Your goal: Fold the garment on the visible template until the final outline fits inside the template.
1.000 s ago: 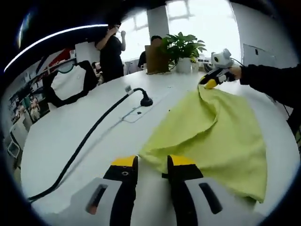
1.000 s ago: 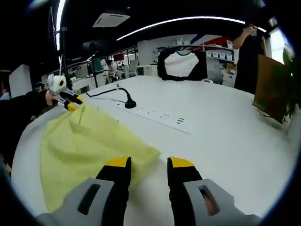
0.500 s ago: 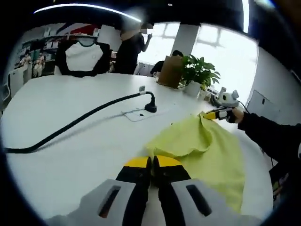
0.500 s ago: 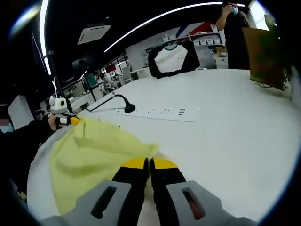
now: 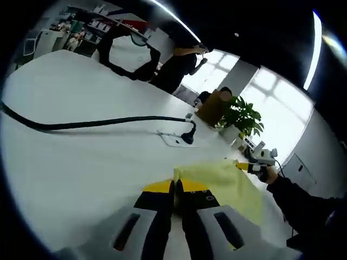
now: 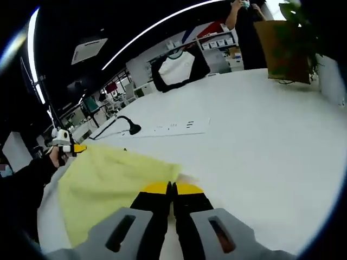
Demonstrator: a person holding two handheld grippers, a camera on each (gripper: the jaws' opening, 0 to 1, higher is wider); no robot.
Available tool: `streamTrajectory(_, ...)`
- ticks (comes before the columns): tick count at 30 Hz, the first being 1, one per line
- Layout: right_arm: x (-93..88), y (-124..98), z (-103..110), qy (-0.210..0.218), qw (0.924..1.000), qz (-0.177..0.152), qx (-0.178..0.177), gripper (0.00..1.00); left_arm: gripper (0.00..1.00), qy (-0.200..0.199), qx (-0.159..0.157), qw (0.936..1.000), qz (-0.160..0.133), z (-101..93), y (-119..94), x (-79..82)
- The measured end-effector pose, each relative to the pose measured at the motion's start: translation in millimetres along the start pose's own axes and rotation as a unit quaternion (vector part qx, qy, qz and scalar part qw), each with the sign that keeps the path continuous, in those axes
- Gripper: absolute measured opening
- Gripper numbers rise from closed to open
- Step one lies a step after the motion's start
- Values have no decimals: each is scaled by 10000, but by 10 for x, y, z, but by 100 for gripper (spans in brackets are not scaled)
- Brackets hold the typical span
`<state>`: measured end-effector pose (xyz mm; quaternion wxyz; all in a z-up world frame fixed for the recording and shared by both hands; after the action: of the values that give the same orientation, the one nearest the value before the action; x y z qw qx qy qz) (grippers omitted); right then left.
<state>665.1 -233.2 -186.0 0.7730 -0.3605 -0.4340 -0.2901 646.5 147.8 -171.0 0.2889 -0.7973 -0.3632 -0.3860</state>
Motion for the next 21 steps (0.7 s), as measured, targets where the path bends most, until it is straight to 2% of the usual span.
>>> streamTrajectory(2,16,1,-27,126,9999,-66,-84,0,3,-267,33,9996,-22,18,6,9)
streamTrajectory(6,-6,19,-46,63,9999,5,-157,0,3,-64,104,9999,37,47,8,-25)
streamTrajectory(8,-6,31,-55,82,9998,-2,-169,0,3,-96,124,9999,-24,56,9,-25)
streamTrajectory(10,-11,37,-20,-109,9999,-53,-90,0,4,-4,42,9999,-140,20,15,-19)
streamTrajectory(11,13,52,8,-356,9992,-159,64,0,4,63,102,9998,-160,31,12,-19)
streamTrajectory(12,29,45,-17,-501,9986,-191,3,2,5,304,177,9991,-237,83,12,15)
streamTrajectory(13,73,31,-47,-763,9966,-298,-72,7,7,742,338,9962,-321,153,-17,74)
streamTrajectory(14,111,10,-103,-960,9946,-327,-207,13,9,965,317,9942,-354,174,-22,116)
streamTrajectory(15,136,-12,-124,-1037,9938,-325,-248,14,13,1071,268,9934,-298,162,-42,120)
streamTrajectory(18,301,-44,-106,-1189,9915,-520,-87,15,14,1537,61,9877,-288,75,-75,198)
streamTrajectory(21,369,-23,-20,-1655,9848,-482,218,19,17,2145,-178,9764,-200,-20,-55,217)
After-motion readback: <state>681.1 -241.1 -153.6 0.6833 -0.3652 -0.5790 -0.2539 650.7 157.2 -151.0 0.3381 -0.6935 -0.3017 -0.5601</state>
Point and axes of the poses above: the point that each gripper's makers call its tool centre point, and the gripper's own axes: y roughly forward along the fingers, z roughly to its left, x roughly out of its top, the point moved 1 cm from there along -y, roughly backward along the fingers, and after that the axes turned 12 degrees about -z, right-handed, at the moved point
